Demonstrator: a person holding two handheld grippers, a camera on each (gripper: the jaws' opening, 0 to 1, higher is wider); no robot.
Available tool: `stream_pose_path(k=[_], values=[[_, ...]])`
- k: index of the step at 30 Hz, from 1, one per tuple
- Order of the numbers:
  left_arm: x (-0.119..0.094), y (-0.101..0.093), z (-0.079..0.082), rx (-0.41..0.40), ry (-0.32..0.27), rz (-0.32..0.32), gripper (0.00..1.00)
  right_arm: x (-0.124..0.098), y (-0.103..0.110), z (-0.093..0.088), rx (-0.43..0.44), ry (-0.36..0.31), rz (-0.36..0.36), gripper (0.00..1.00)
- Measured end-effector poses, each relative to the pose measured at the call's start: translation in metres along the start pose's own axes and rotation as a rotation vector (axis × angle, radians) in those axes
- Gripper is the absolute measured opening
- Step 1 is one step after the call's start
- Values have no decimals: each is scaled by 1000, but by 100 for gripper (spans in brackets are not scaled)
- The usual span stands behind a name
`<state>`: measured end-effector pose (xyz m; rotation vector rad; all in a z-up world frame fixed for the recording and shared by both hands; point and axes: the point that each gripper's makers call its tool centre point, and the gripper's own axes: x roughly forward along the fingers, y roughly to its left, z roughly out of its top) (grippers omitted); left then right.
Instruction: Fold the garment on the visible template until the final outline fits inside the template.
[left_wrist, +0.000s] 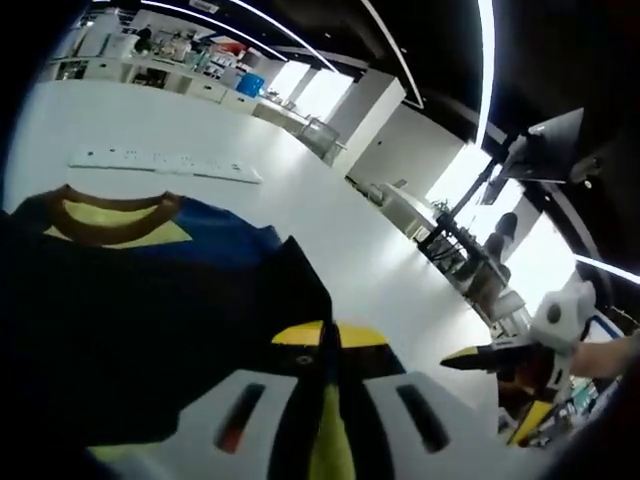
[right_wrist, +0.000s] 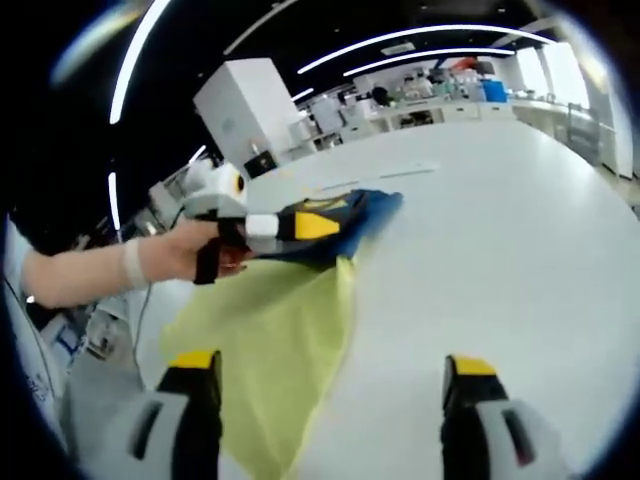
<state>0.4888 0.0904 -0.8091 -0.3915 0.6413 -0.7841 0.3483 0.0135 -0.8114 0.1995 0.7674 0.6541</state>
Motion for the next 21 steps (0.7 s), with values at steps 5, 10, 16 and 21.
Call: stream_pose_path(k=[5, 10, 16, 21], values=[[1, 3, -2, 7, 12, -1, 0, 0, 0, -1, 0, 0, -2, 92], [1, -6, 1, 41, -1, -27, 4, -1, 1, 1, 1, -5, 1, 93], [-2, -5, 11, 95, -38, -12, 33, -2, 3, 2, -2, -8, 5, 93], [-8, 1, 19, 144, -46, 18, 60, -2, 5, 3, -2, -9, 9, 93]])
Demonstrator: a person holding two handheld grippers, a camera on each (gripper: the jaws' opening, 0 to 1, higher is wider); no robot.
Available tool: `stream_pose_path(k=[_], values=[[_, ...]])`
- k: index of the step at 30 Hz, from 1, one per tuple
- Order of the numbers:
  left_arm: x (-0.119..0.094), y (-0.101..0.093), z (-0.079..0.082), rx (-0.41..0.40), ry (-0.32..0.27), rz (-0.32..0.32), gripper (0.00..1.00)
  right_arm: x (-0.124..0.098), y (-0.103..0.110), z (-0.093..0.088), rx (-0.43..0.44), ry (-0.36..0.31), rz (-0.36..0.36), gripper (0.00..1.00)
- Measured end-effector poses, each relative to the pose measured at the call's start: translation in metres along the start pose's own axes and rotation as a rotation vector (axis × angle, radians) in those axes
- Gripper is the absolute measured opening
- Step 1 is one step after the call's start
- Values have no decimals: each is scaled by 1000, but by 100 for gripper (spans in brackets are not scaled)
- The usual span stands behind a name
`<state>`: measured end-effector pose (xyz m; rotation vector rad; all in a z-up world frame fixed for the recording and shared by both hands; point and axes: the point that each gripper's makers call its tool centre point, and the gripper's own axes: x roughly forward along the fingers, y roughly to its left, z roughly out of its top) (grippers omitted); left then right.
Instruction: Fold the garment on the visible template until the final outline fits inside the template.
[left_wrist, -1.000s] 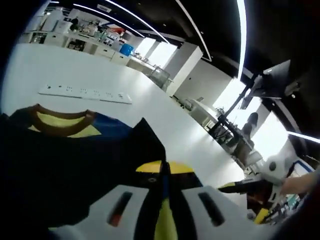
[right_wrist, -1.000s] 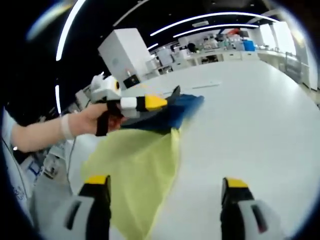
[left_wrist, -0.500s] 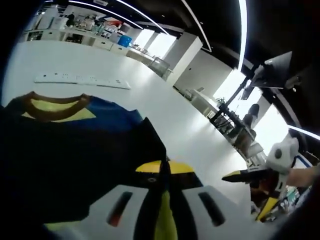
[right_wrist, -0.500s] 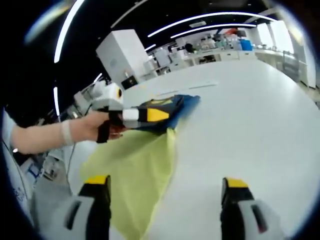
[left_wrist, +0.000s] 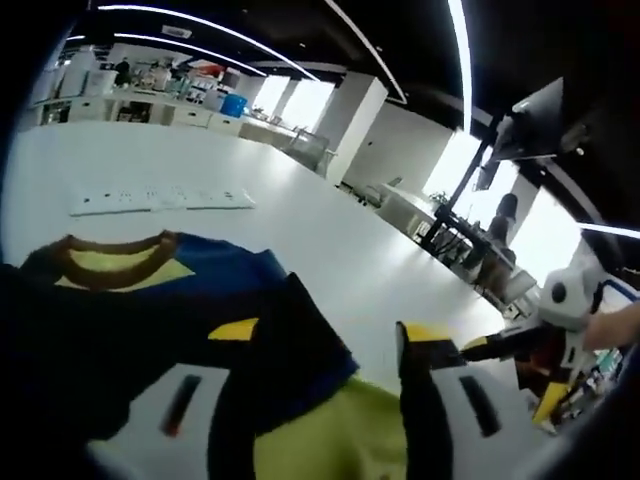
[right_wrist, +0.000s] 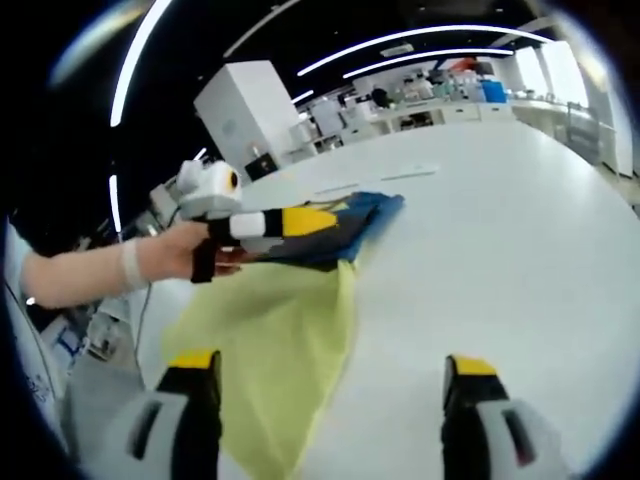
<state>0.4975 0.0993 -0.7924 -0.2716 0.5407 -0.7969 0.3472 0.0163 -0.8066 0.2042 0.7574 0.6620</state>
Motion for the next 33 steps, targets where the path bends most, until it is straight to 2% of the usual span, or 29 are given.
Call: stream_pose_path(k=[5, 8, 19, 26, 29, 33], values=[[-9, 11, 5, 46, -2, 50, 87, 1, 4, 2, -10, -5, 7, 94], [-16, 15, 10, 62, -9, 68, 99, 1, 6, 4, -18, -7, 11, 94], [-33, 22, 20, 87, -14, 84, 99, 0, 11, 17, -43, -33, 15, 94], [-63, 27, 14, 96, -27, 103, 99, 2, 16, 22, -56, -39, 23, 94], [-80, 37, 14, 110, -32, 121, 99, 4, 21, 27, -44, -52, 37, 94], [-106, 39, 12, 104, -44, 149, 98, 6, 27, 35, -51, -68, 46, 93]])
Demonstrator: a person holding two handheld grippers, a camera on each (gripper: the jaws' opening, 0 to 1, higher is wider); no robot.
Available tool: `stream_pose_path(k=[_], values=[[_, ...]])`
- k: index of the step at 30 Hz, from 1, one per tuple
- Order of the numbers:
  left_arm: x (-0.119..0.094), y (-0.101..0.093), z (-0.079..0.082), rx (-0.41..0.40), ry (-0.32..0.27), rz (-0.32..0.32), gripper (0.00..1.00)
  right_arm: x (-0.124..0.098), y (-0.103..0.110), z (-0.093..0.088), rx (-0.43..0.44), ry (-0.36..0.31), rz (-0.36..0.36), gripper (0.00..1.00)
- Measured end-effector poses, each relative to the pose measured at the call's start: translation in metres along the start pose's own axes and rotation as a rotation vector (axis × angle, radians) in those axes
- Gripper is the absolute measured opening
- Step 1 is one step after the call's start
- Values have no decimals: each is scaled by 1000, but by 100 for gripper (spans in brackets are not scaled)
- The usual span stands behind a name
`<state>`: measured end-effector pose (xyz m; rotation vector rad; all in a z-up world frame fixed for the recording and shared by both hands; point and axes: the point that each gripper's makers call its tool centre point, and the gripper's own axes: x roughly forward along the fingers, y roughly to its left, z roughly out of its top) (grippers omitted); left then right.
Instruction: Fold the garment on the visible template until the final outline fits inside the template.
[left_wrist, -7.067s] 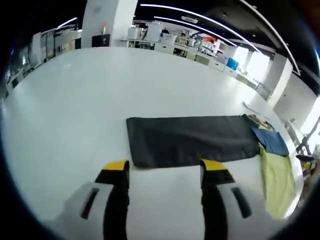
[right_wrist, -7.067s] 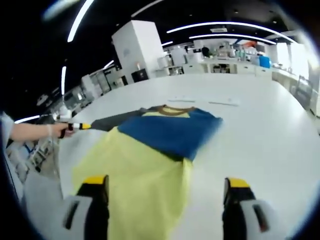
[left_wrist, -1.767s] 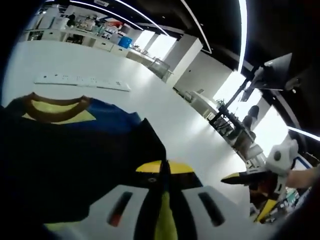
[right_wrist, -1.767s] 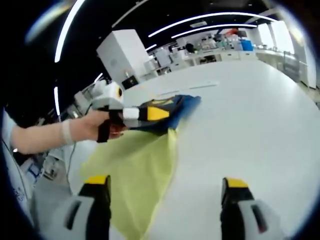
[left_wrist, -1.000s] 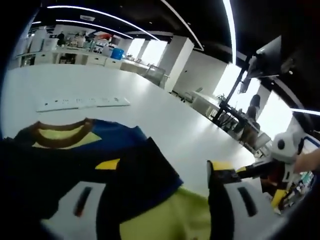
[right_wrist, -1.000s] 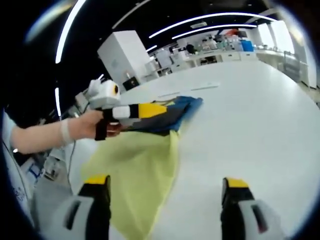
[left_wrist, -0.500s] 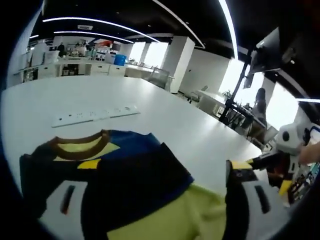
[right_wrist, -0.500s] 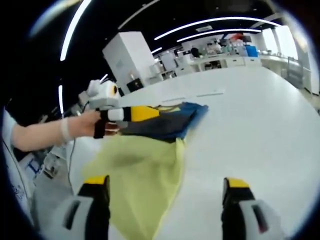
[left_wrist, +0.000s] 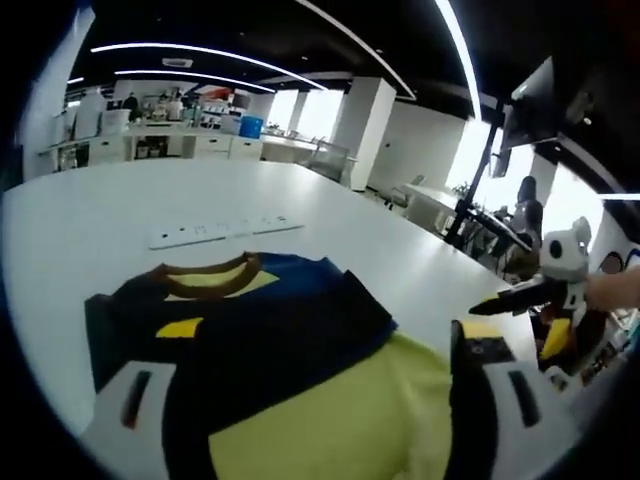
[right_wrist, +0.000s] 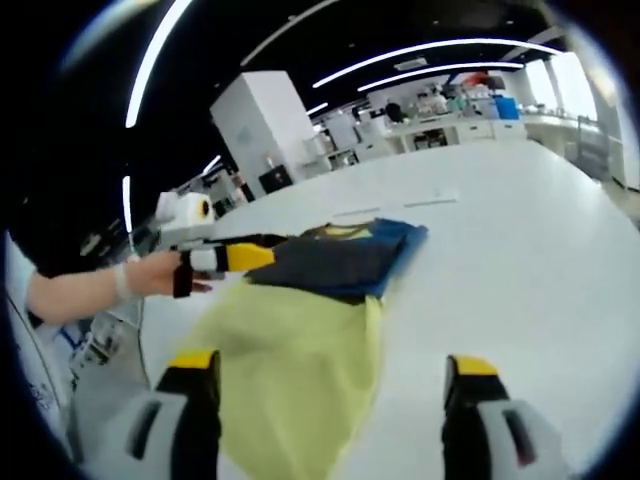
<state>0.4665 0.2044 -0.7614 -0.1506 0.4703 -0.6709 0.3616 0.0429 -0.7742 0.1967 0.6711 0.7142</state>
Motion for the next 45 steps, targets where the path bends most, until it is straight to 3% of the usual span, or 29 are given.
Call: stream_pose_path(k=[5, 11, 13, 22, 29, 33, 45], values=[[-24, 16, -3, -2, -4, 30, 97, 4, 10, 8, -20, -3, 16, 93], [-56, 19, -6, 10, -2, 57, 96, 5, 19, 9, -34, 1, 30, 93], [-69, 30, -12, 17, 2, 70, 95, 4, 20, 8, -38, 2, 33, 92], [-106, 36, -21, 31, 18, 108, 96, 3, 26, 16, -56, -3, 40, 92], [-123, 44, -22, 21, 9, 135, 95, 2, 30, 23, -76, -9, 45, 92], [-129, 38, -28, 18, 16, 135, 95, 0, 29, 19, -107, 6, 42, 91], [-155, 33, -60, 18, 107, 127, 92, -9, 28, -3, -118, 47, 32, 87]])
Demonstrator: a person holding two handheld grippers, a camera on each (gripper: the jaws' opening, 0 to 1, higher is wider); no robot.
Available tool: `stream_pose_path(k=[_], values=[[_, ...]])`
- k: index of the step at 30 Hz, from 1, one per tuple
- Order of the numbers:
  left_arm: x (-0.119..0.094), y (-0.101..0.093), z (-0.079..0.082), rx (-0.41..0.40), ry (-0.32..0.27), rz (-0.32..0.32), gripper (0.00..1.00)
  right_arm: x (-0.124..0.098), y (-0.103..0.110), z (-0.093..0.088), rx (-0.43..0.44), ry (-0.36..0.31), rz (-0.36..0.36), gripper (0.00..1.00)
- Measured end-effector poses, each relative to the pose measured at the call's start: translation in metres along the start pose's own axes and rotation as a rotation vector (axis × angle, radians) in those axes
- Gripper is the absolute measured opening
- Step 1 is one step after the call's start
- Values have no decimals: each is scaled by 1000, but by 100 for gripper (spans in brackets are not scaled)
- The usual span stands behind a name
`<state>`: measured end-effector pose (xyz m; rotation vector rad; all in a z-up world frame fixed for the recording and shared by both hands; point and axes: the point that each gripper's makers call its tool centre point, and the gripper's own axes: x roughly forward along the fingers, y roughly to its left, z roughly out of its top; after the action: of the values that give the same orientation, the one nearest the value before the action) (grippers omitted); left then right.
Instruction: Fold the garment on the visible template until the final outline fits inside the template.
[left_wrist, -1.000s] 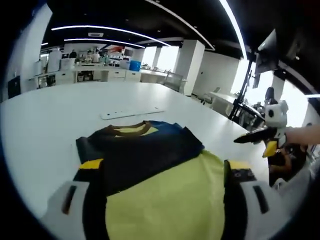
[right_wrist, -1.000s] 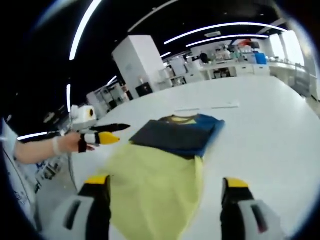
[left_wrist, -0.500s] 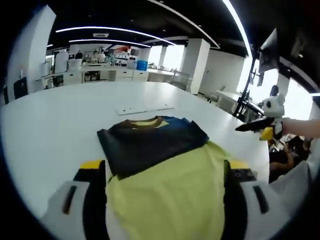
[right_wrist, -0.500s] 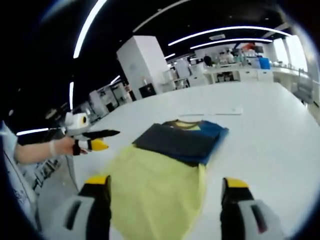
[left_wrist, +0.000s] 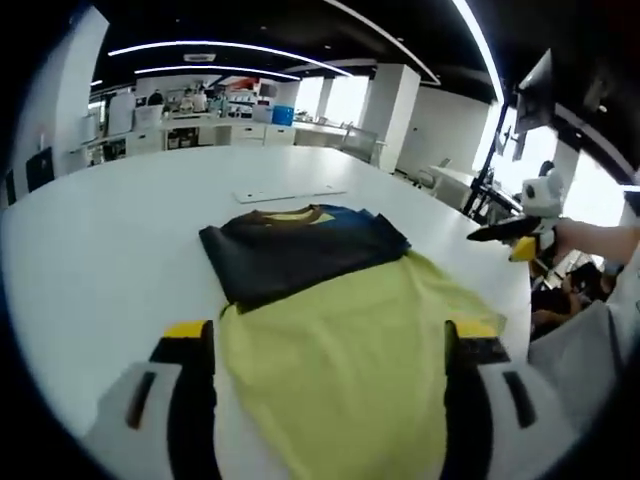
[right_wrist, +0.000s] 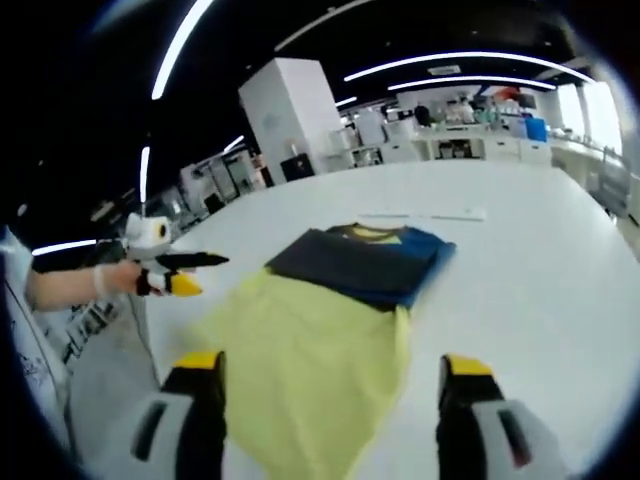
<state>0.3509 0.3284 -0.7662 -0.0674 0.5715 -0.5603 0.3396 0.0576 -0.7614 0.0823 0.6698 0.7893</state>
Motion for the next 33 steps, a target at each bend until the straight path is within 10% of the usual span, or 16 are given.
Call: stream_pose_path(k=[33], values=[[-67, -4, -103, -133, 186, 8, 82, -23, 7, -93, 85, 154, -1, 67]])
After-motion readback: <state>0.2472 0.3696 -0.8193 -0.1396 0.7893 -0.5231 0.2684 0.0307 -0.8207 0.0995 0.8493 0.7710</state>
